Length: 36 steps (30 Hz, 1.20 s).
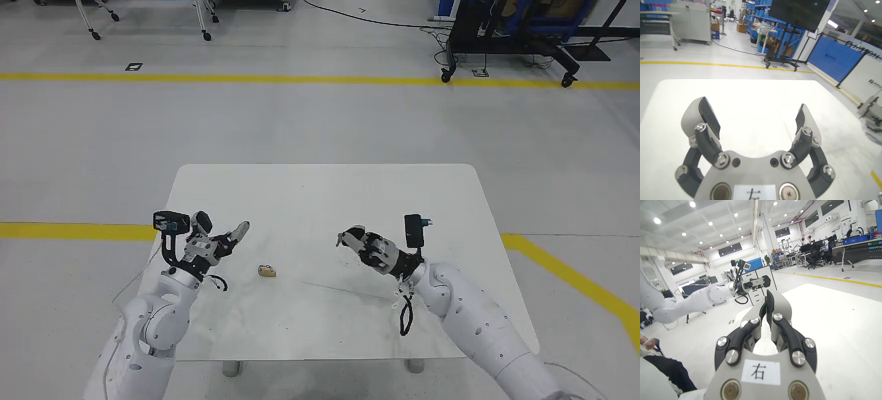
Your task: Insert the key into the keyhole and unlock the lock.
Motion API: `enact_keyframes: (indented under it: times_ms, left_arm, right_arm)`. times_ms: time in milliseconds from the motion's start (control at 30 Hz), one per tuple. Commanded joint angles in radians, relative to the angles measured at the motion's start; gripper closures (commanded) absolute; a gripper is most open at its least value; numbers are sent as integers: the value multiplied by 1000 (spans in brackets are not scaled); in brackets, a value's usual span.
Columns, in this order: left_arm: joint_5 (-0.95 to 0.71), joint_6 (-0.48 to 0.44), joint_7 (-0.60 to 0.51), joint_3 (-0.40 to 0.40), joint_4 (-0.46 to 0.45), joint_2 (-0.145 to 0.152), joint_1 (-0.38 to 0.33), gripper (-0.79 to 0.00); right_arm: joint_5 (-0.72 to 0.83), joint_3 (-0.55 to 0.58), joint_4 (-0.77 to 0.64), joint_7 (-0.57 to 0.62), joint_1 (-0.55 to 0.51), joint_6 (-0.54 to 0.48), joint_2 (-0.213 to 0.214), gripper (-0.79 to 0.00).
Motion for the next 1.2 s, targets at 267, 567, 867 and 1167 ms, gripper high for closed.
enact_keyframes:
  times_ms: [267, 567, 867, 1167]
  left_arm:
    - [8, 2, -8, 4, -5, 0, -3, -785]
    - [-174, -105, -64, 66, 61, -9, -47, -785]
    - [-676, -342, -390, 164, 241, -16, -211, -785]
    - [-1021, -390, -643, 256, 368, -25, -354, -785]
  right_arm:
    - [44, -15, 1, -5, 4, 0, 0, 0]
    - [109, -31, -21, 11, -13, 0, -5, 0]
    - [603, -153, 31, 139, 38, 0, -47, 0]
    - [777, -131, 50, 251, 43, 0, -49, 0]
